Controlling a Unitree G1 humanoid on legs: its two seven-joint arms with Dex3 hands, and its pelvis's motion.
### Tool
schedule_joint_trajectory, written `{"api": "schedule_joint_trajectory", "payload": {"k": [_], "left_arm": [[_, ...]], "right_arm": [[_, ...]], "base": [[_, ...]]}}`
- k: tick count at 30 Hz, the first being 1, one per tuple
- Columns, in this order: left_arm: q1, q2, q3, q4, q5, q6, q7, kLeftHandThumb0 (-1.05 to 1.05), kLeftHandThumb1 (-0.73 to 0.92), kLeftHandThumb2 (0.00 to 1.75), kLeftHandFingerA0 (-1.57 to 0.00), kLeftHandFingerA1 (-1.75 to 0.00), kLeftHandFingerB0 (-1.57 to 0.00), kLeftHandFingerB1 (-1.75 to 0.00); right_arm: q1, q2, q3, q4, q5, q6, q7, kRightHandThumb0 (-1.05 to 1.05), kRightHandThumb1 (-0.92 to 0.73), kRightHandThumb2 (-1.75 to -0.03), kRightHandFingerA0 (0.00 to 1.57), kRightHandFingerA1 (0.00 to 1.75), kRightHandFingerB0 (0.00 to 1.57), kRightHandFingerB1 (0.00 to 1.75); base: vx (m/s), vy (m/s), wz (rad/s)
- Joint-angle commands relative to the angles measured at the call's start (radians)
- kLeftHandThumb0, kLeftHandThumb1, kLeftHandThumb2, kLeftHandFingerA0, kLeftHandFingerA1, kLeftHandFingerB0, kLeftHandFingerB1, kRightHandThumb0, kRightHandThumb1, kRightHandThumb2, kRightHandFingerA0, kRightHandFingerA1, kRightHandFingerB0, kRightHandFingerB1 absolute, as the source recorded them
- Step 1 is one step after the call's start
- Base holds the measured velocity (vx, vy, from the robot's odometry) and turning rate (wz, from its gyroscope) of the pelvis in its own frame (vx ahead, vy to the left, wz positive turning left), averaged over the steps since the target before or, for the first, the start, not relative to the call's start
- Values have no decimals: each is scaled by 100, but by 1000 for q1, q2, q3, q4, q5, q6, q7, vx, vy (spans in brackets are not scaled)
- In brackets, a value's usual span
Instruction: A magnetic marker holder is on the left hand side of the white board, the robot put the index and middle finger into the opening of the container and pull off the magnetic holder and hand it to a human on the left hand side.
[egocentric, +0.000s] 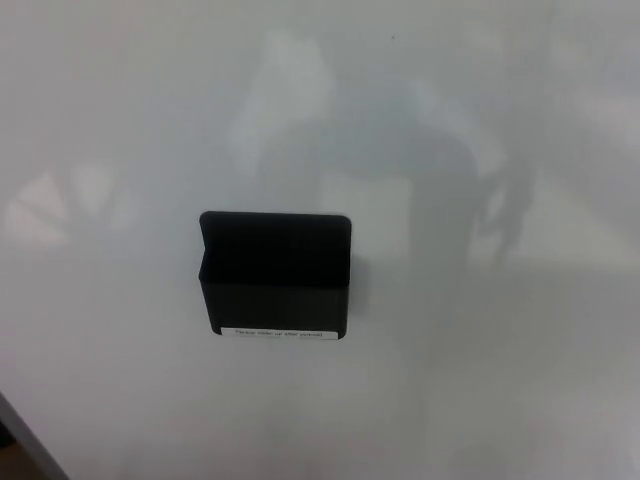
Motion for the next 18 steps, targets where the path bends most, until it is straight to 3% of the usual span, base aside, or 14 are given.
{"api": "schedule_joint_trajectory", "payload": {"k": [1, 4, 7, 8, 10, 11, 12, 13, 15, 16, 17, 18], "left_arm": [[36, -7, 95, 31, -90, -541, -50, -68, 55, 58, -52, -37, -39, -33], [49, -3, 101, -61, -108, -583, -79, -70, 55, 58, -53, -36, -40, -33], [95, 14, 100, -348, -182, -569, -166, -63, 57, 57, -47, -35, -36, -33], [110, 26, 98, -476, -217, -530, -195, -67, 47, 79, -39, -45, -32, -43], [119, 40, 95, -594, -236, -498, -207, -67, 47, 79, -39, -45, -32, -43], [129, 58, 95, -673, -242, -473, -213, -61, 57, 57, -43, -33, -34, -31], [135, 64, 95, -710, -245, -459, -217, -61, 57, 57, -43, -33, -34, -31], [140, 75, 97, -795, -253, -437, -216, -65, 47, 78, -37, -46, -30, -42], [148, 90, 99, -921, -267, -403, -214, -65, 47, 78, -37, -46, -30, -42], [153, 109, 105, -1023, -222, -405, -188, -65, 60, 57, -44, -33, -34, -31], [155, 114, 107, -1053, -209, -404, -180, -65, 60, 57, -44, -33, -34, -31], [156, 124, 115, -1119, -184, -398, -169, -67, 60, 57, -44, -34, -34, -31]], "right_arm": [[6, 28, -13, 56, 7, -489, -83, -55, -80, -64, 58, 43, 17, 27], [1, 24, -7, 54, -8, -483, -111, -62, -81, -64, 61, 45, 18, 28], [-23, 25, -16, 64, 2, -478, -108, -67, -79, -64, 61, 45, 18, 27], [-35, 25, -19, 68, 6, -479, -106, -68, -79, -64, 61, 45, 19, 28], [-48, 24, -17, 70, 3, -485, -110, -68, -79, -64, 61, 45, 19, 28], [-54, 25, -19, 72, 4, -488, -112, -67, -79, -64, 61, 45, 20, 28], [-57, 26, -19, 74, 5, -490, -113, -67, -79, -64, 61, 45, 20, 28], [-67, 24, -20, 80, 6, -488, -108, -58, -78, -64, 60, 44, 18, 27], [-81, 23, -21, 88, 9, -487, -101, -58, -78, -64, 60, 44, 18, 27], [-85, 28, -33, 90, 34, -493, -62, -55, -79, -64, 59, 43, 19, 27], [-87, 30, -37, 91, 41, -495, -51, -55, -79, -64, 59, 43, 19, 27], [-91, 30, -35, 91, 38, -493, -53, -40, -57, -104, 51, 64, 4, 44]], "base": [[0, 0, 0], [0, 0, 0], [0, 0, 0], [0, 0, 0], [0, 0, 0], [0, 0, 0], [0, 0, 0], [0, 0, 0], [0, 0, 0], [0, 0, 0], [0, 0, 0], [0, 0, 0]]}}
